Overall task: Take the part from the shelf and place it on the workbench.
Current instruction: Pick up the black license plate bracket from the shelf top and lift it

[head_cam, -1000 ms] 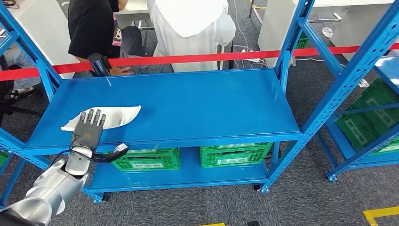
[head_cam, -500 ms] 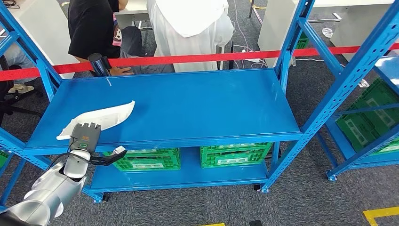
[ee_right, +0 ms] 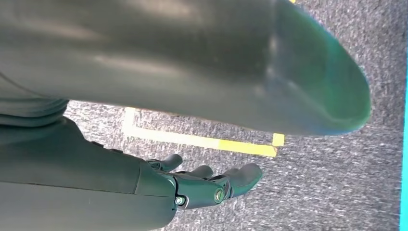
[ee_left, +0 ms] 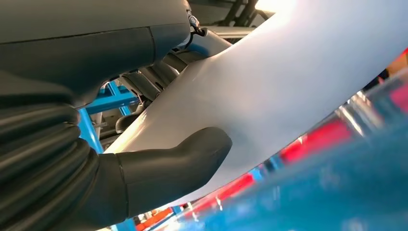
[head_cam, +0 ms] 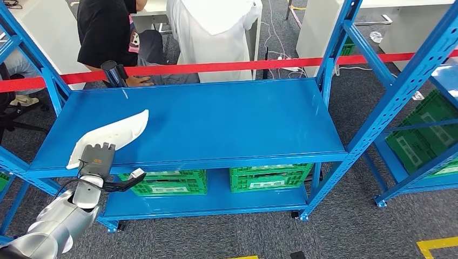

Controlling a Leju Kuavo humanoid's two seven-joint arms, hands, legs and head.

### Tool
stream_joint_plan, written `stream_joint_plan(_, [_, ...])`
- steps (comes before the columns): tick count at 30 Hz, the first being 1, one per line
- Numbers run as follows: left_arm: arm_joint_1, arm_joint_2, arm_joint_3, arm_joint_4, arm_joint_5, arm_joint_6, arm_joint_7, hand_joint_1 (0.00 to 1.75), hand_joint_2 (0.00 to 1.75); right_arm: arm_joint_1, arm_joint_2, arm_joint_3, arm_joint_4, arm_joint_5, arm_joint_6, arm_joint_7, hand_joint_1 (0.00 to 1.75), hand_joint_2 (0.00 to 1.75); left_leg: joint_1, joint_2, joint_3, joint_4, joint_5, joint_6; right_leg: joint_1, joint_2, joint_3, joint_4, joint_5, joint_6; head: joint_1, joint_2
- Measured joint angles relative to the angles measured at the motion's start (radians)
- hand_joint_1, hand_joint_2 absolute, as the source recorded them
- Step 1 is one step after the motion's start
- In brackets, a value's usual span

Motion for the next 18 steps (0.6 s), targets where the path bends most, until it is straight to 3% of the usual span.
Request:
stream_joint_plan(6, [-0.024, -0.009, 0.004, -0.016, 0.006, 0.143, -0.033, 1.75, 1.75, 0.0, -0.003, 0.0, 0.0, 0.0, 0.005, 0.033, 0.0, 0.0, 0.0, 0.0, 0.0, 0.0, 0.0, 0.0, 0.0, 0.0, 0.0, 0.0, 0.0, 0.0, 0.0, 0.0])
stream_joint_plan(11, [-0.02, -0.023, 0.06, -0.111, 0.035, 0.177, -0.114, 1.75, 1.75, -0.001, 0.003, -0.008, 0.0, -0.013, 0.006, 0.058, 0.0, 0.0, 0.0, 0.0, 0.0, 0.0, 0.0, 0.0, 0.0, 0.0, 0.0, 0.0, 0.0, 0.0, 0.0, 0.0])
stream_joint_plan(14, [0.008, -0.046, 0.151, -0.209, 0.108, 0.178, -0.23, 1.75, 1.75, -0.001, 0.012, -0.017, 0.0, -0.025, 0.006, 0.07, 0.0, 0.0, 0.0, 0.0, 0.0, 0.0, 0.0, 0.001, 0.0, 0.0, 0.0, -0.001, 0.0, 0.0, 0.0, 0.0])
stream_joint_plan(18, [0.054, -0.104, 0.336, -0.32, 0.212, 0.179, -0.434, 1.75, 1.75, -0.002, 0.025, -0.03, 0.0, -0.033, 0.007, 0.085, 0.0, 0.0, 0.0, 0.0, -0.001, 0.0, -0.001, 0.001, 0.0, 0.0, 0.0, -0.001, 0.0, 0.001, 0.0, 0.0])
